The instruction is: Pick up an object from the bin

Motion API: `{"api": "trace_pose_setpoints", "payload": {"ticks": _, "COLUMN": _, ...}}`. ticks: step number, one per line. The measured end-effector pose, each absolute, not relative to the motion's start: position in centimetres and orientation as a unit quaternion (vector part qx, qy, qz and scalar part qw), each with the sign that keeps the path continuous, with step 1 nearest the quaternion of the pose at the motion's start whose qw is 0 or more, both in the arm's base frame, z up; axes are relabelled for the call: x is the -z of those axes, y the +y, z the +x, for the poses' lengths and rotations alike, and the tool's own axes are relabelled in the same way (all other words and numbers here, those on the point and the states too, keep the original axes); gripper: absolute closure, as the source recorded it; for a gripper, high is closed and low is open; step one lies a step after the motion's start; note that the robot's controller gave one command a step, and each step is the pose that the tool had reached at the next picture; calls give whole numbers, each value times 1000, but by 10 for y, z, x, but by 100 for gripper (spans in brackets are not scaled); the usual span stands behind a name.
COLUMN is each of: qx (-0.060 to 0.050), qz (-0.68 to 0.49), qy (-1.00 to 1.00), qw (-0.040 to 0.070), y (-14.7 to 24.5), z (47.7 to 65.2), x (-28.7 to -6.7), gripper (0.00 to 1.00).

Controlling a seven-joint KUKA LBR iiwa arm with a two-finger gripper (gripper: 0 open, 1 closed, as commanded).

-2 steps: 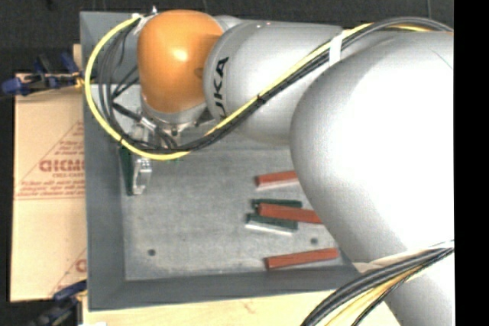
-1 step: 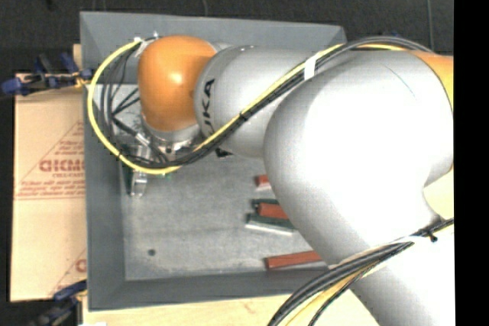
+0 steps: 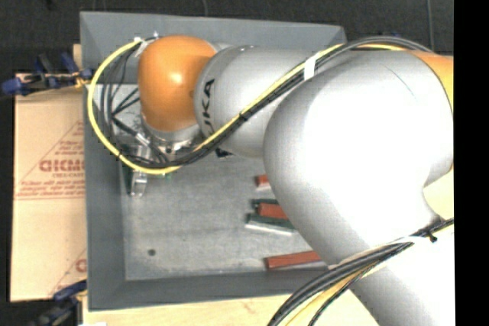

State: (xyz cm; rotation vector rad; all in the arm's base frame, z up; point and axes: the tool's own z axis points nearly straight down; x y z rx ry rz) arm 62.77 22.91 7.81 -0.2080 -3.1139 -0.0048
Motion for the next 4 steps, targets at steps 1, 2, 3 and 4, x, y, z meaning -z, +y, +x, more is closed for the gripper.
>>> {"api": "trace_pose_setpoints", "payload": {"ticks": 1, "qx": -5, "qz": -62, "qy": -998, "qw": 18, "y": 223, "z": 624, "x": -121, "gripper": 100}}
{"api": "trace_pose_setpoints", "payload": {"ticks": 2, "qx": 2, "qz": -66, "qy": -998, "qw": -4, "y": 212, "z": 642, "x": -164, "gripper": 100}}
{"api": "trace_pose_setpoints", "payload": {"ticks": 3, "qx": 0, "qz": -57, "qy": -998, "qw": 1, "y": 212, "z": 633, "x": -218, "gripper": 100}}
{"api": "trace_pose_setpoints", "payload": {"ticks": 4, "qx": 1, "qz": -54, "qy": -999, "qw": -5, "y": 210, "z": 637, "x": -265, "gripper": 100}}
